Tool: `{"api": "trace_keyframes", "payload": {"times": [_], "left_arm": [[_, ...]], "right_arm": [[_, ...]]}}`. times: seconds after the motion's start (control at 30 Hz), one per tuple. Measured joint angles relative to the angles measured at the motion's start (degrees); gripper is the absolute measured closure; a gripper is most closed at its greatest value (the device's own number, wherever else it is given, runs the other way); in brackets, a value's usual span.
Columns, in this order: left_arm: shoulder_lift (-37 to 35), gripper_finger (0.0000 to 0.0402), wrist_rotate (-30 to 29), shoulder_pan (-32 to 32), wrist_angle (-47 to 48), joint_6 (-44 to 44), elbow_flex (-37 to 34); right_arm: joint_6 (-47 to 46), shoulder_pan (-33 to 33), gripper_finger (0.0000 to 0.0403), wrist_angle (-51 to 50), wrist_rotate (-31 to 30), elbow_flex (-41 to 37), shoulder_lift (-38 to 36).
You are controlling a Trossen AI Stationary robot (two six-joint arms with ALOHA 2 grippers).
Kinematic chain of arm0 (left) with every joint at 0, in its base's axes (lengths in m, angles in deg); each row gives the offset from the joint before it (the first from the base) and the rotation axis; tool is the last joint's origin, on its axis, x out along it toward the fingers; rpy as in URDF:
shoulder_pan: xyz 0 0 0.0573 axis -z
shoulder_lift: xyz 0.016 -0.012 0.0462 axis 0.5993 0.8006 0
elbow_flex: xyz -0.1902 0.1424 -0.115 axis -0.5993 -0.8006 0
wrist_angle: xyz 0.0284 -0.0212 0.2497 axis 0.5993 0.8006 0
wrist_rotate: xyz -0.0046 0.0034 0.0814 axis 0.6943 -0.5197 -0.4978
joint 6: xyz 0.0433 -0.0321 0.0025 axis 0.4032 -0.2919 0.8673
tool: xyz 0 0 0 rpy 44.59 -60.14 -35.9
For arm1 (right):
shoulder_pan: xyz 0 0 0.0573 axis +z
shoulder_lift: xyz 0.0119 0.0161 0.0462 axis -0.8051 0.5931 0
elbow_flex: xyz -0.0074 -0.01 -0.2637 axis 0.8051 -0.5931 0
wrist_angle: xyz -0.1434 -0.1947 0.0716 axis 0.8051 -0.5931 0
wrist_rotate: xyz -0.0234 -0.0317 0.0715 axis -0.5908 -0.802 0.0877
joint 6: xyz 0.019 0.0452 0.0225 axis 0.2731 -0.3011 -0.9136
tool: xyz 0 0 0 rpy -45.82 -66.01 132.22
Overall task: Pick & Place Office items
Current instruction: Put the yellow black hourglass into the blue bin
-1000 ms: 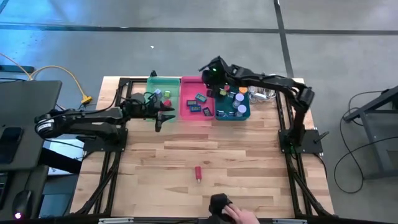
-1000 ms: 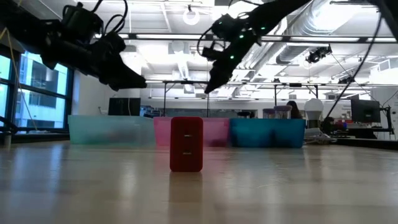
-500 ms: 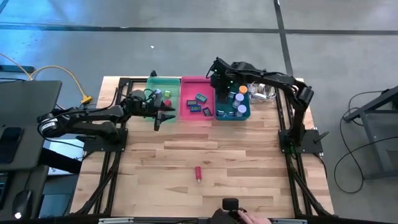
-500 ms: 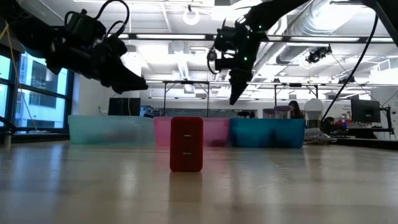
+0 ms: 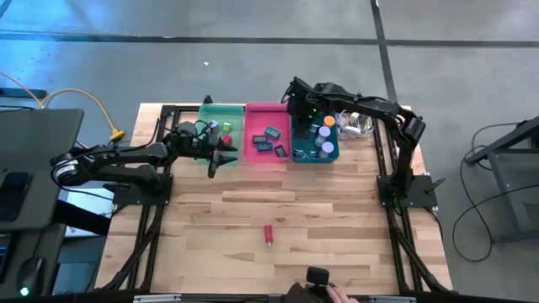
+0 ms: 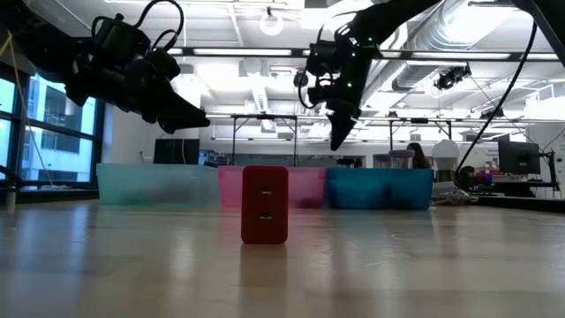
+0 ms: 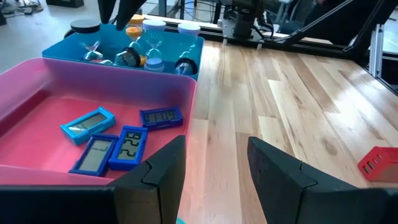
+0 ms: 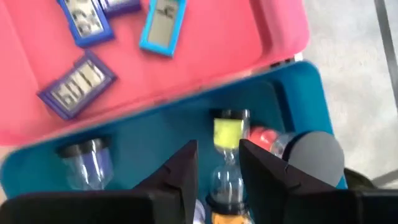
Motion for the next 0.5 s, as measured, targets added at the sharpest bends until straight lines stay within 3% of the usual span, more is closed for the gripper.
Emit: {"api": "trace_keyframes", "payload": {"times": [0.13, 0.33, 0.5], "left_arm": [[0.0, 0.0236, 0.0, 0.0, 0.0, -0.4, 0.0], [0.0, 0.0236, 1.5, 0.0, 0.5, -0.9, 0.0], [0.0, 0.0236, 1.6, 0.0, 1.1, -0.9, 0.0]], "right_arm": [[-0.4, 0.2, 0.0269, 1.0, -0.3, 0.0, 0.0], [-0.2, 0.3, 0.0188, 1.7, -2.4, 0.0, 0.0], [5.3, 0.3, 0.0149, 1.9, -1.0, -0.9, 0.0]]}}
